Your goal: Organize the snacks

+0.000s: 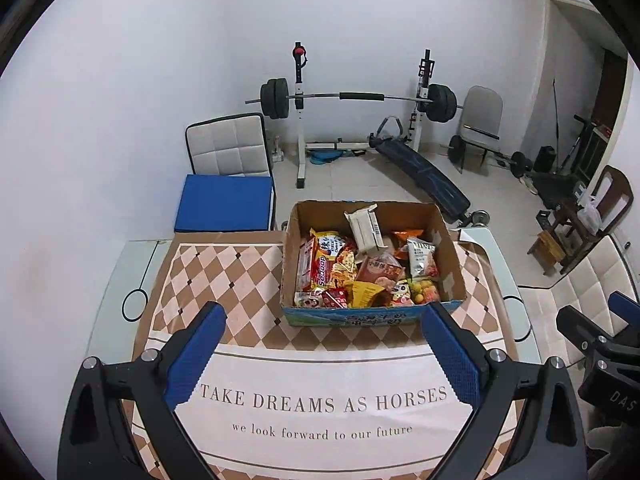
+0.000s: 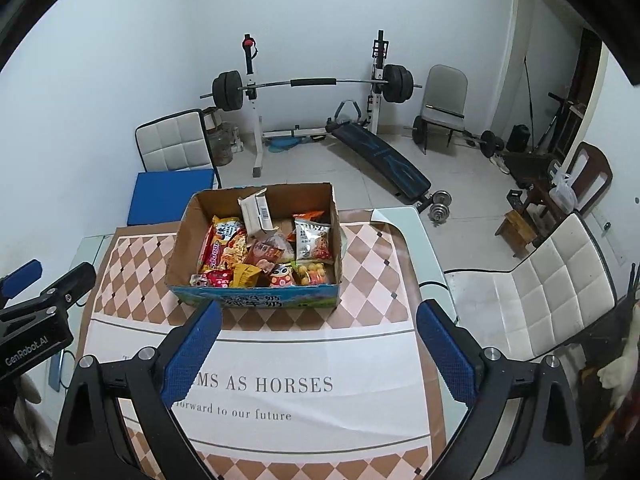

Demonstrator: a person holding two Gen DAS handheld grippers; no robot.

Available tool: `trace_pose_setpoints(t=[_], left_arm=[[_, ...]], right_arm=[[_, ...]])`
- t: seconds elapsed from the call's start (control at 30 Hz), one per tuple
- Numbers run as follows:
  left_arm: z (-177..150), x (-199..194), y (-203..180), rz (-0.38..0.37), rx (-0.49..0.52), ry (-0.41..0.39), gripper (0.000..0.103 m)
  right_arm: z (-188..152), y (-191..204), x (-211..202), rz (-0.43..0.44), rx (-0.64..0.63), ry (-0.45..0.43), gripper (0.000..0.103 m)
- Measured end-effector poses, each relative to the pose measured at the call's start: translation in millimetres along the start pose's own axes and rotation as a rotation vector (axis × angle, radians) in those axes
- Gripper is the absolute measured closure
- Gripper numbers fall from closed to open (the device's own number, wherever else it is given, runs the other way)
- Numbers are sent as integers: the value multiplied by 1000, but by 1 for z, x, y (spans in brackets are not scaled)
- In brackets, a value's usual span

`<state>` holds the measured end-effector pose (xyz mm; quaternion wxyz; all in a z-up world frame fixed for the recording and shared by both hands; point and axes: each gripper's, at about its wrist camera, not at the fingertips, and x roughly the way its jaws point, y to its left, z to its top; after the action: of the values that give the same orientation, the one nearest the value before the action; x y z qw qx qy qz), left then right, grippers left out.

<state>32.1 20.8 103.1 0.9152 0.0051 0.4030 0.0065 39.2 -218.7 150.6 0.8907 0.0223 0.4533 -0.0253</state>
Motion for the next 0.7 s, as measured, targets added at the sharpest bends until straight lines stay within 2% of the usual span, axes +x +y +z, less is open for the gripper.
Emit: trace_pose_setpoints(t=[0.27,0.7], left_arm=[[1,9,-3,13,1,7,3],[2,10,-5,6,1,-3,3]], right_arm=[[6,0,11,-2,8,-4,3],[11,4,7,2,2,-9,3]])
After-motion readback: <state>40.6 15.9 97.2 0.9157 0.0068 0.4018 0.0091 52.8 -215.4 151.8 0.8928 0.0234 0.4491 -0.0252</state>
